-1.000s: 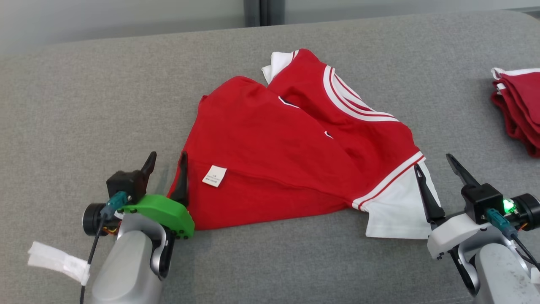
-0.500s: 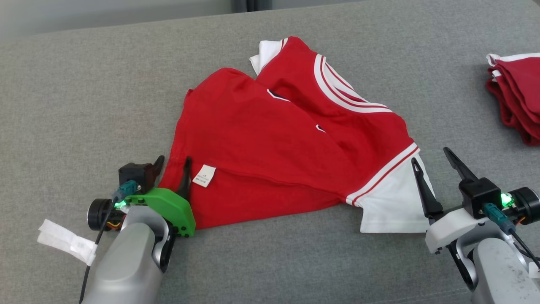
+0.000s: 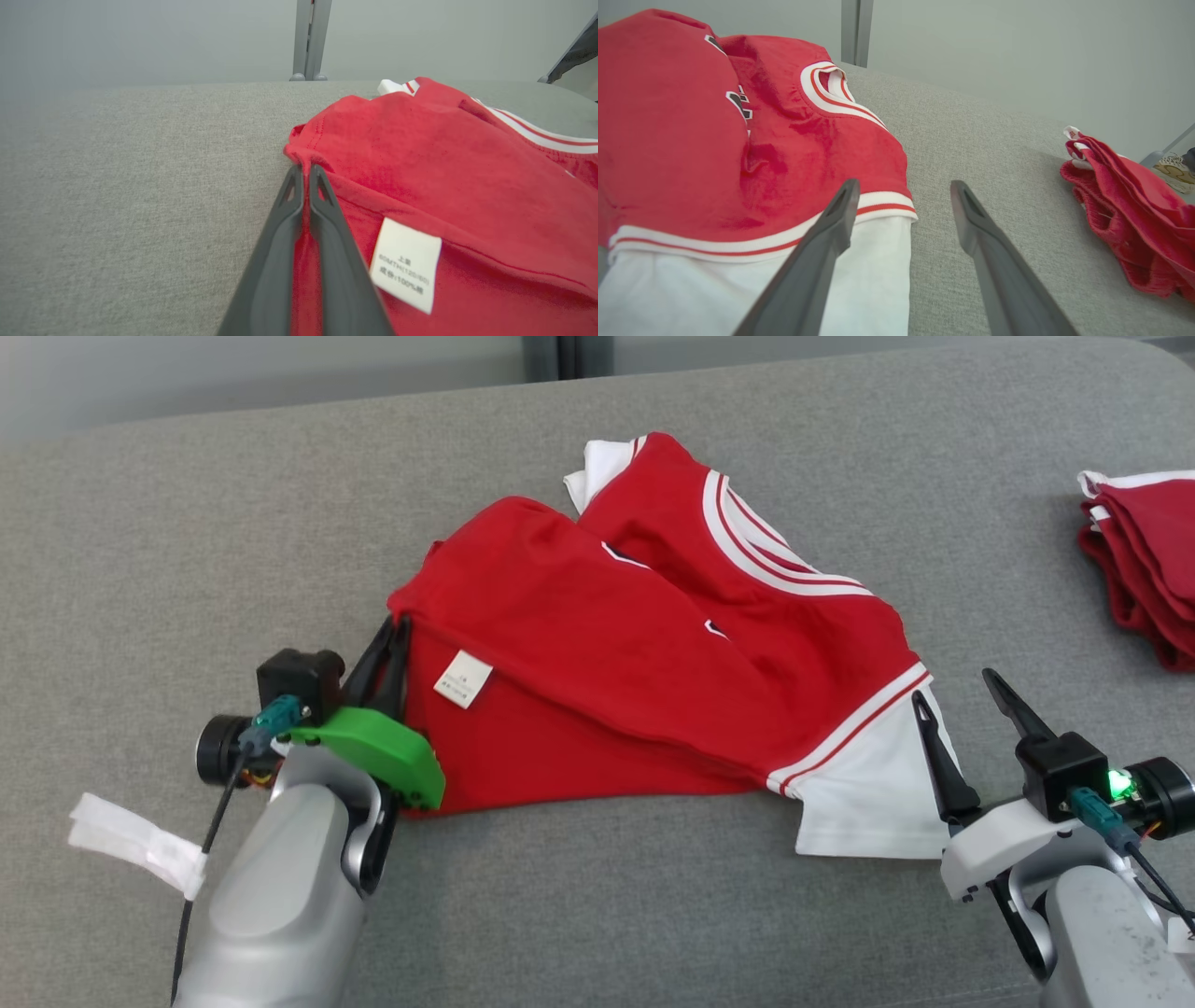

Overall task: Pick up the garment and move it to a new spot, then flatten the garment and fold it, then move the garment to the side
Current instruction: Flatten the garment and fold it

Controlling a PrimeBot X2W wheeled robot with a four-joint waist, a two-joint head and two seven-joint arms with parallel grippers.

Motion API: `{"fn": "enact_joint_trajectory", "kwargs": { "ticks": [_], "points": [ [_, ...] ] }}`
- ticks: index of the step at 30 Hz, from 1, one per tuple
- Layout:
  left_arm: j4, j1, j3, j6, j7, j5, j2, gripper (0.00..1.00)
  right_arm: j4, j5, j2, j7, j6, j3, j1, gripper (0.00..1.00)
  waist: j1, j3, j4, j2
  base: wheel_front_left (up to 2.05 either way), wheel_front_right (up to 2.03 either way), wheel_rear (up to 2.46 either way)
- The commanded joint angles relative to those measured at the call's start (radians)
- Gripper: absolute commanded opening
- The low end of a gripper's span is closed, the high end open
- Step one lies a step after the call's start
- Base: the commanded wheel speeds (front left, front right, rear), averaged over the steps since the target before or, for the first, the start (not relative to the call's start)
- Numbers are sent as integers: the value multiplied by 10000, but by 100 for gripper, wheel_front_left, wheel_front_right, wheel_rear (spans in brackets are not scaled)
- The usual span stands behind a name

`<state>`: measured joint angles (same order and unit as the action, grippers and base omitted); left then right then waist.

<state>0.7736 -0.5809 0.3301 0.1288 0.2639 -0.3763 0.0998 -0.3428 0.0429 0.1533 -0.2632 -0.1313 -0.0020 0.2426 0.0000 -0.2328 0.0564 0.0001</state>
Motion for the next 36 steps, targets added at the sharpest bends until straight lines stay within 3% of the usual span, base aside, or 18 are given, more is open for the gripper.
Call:
{"fn": "enact_joint_trajectory", "kwargs": {
  "ticks": [1,8,12,22,31,32,33,34,36],
  "points": [
    [-371,-349,-34,31,3,17,73,0,-68,-52,-19,-22,14,-41,-1,100,0,169,-86,-1,0,0,0],
    [-2286,-1068,-345,31,3,100,16,0,-229,-75,-92,-22,13,-149,-169,100,0,653,-262,-1,0,0,0],
    [-2844,-488,-527,31,1,16,-11,0,-298,-103,-178,-20,13,-216,-332,100,0,889,-407,-1,0,0,0],
    [-2499,2988,-951,31,3,-389,-41,0,-430,-189,-258,-20,13,-346,-684,100,0,1367,-754,-1,0,0,0],
    [-2119,4471,-2050,31,2,-107,-305,0,-672,-311,-362,-22,13,-96,-976,100,0,1925,-781,-1,0,0,0],
    [-2077,4568,-2219,10,2,-28,-312,32,-658,-323,-389,-20,13,-43,-1002,100,0,1981,-759,-1,0,0,0],
    [-2148,4642,-2393,-49,2,137,-331,88,-614,-386,-435,-22,13,-6,-1051,100,0,2038,-730,-1,0,0,0],
    [-2257,4674,-2566,-80,2,275,-342,100,-589,-399,-463,-20,13,22,-1095,100,0,2070,-705,-1,0,0,0],
    [-2521,4800,-2887,-181,2,677,-363,100,-480,-498,-550,-20,13,110,-1128,100,0,2138,-648,-1,0,0,0]
  ]
}}
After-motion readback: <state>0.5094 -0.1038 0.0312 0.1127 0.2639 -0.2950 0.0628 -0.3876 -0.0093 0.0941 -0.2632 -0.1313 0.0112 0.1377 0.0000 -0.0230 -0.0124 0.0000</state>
